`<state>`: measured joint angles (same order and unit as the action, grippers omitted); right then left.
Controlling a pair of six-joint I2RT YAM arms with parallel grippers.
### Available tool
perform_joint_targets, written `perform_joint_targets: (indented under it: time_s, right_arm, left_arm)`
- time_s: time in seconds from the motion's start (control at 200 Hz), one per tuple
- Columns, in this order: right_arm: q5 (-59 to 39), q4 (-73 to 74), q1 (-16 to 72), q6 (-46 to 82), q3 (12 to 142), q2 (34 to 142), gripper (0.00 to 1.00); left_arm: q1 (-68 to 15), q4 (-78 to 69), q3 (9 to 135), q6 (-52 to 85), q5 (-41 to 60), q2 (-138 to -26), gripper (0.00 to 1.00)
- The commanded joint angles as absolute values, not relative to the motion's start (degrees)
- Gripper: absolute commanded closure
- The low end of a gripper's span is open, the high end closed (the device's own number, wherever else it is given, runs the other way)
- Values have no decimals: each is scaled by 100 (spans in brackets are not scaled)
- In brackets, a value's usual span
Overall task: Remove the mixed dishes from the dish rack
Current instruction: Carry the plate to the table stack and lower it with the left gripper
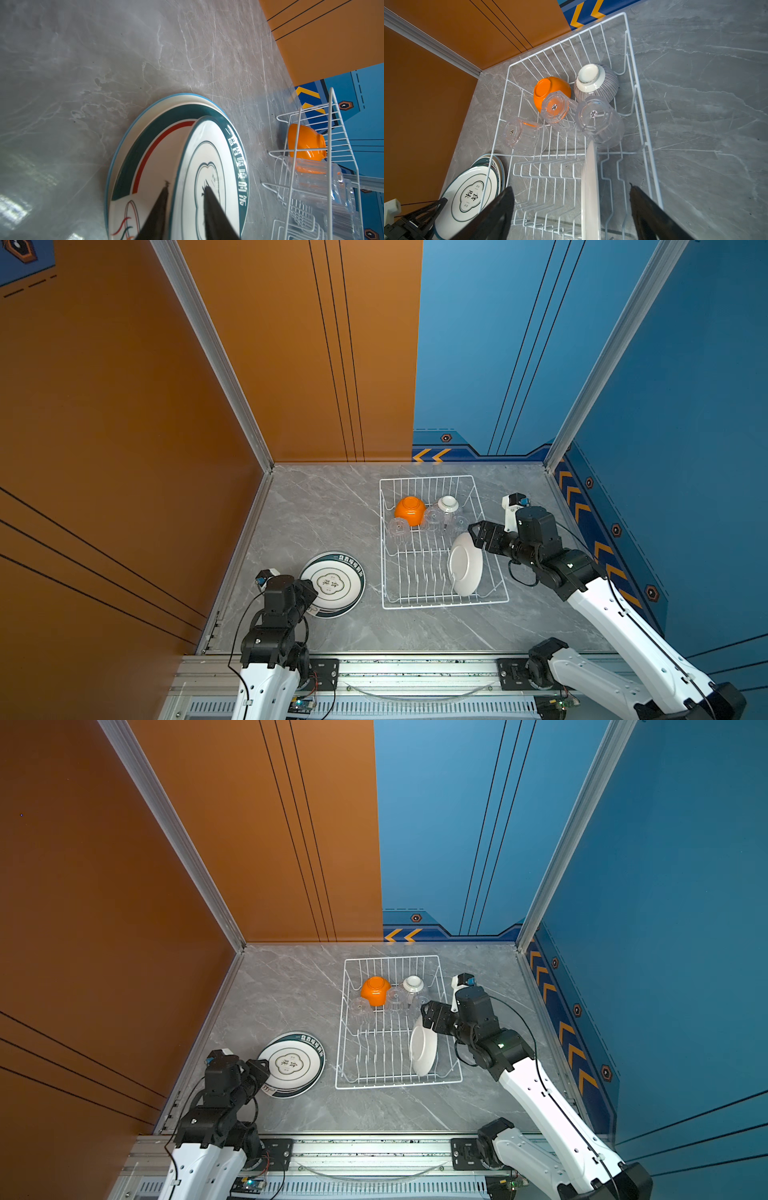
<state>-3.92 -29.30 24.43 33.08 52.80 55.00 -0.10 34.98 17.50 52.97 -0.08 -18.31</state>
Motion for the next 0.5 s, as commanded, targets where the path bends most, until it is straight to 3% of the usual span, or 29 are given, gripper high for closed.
perform_joint_targets:
  time_s: [0.0,0.07,0.495]
  right_arm:
    - [-219,-3129,2506,3383,5230,5487,13]
    - [-152,-3159,2555,3392,5230,5476,13]
    - [609,-3894,2880,3113,5437,5669,13]
  left_arm:
    - [2,3531,1804,5079,184,-1776,27]
    - [-9,3714,1923,4989,84,-1805,0]
    - [-136,4098,2662,4474,264,-3311,2]
